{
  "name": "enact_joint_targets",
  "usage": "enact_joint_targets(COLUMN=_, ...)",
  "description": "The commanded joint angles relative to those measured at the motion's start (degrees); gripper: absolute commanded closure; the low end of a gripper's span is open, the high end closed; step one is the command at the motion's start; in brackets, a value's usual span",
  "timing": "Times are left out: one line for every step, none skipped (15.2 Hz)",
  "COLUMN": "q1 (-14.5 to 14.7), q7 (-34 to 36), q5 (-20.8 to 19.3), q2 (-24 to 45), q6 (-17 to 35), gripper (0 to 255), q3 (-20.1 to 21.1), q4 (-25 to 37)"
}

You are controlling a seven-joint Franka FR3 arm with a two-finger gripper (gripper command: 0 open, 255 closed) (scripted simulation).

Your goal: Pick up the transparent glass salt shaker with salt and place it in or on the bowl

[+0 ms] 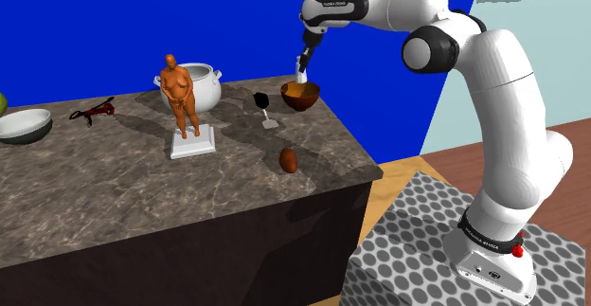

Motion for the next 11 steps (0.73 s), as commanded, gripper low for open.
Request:
enact_joint_targets(q1=0.2, q7=-0.3, q5=0.1, q2=-0.4, q6=2.0, gripper=255, q3=0.0, q4=-2.3)
enact_joint_targets(q1=0.2, q7=-0.4, q5=0.2, q2=-0.4, q6=2.7, gripper=255, q3=0.1, q4=-3.1)
enact_joint_targets(q1=0.2, q7=-0.5, q5=0.2, q2=-0.3, q6=3.5, gripper=255, q3=0.1, q4=-3.8)
enact_joint_targets(q1=0.3, q7=-0.7, q5=0.3, q2=-0.3, q6=4.2, gripper=255, q3=0.1, q4=-4.5)
enact_joint_targets(q1=0.3, q7=-0.8, q5=0.3, q2=-0.2, q6=4.8, gripper=255, q3=0.1, q4=-5.0)
enact_joint_targets(q1=0.3, q7=-0.8, q5=0.3, q2=-0.3, q6=4.8, gripper=255, q3=0.1, q4=-5.1)
enact_joint_targets(q1=0.3, q7=-0.8, q5=0.3, q2=-0.3, q6=4.8, gripper=255, q3=0.1, q4=-5.0)
enact_joint_targets(q1=0.3, q7=-0.8, q5=0.3, q2=-0.3, q6=4.8, gripper=255, q3=0.1, q4=-5.0)
enact_joint_targets(q1=0.3, q7=-0.8, q5=0.3, q2=-0.2, q6=4.8, gripper=255, q3=0.1, q4=-5.0)
enact_joint_targets(q1=0.3, q7=-0.8, q5=0.3, q2=-0.2, q6=4.8, gripper=255, q3=0.1, q4=-5.0)
enact_joint_targets(q1=0.3, q7=-0.8, q5=0.3, q2=-0.2, q6=4.8, gripper=255, q3=0.1, q4=-5.0)
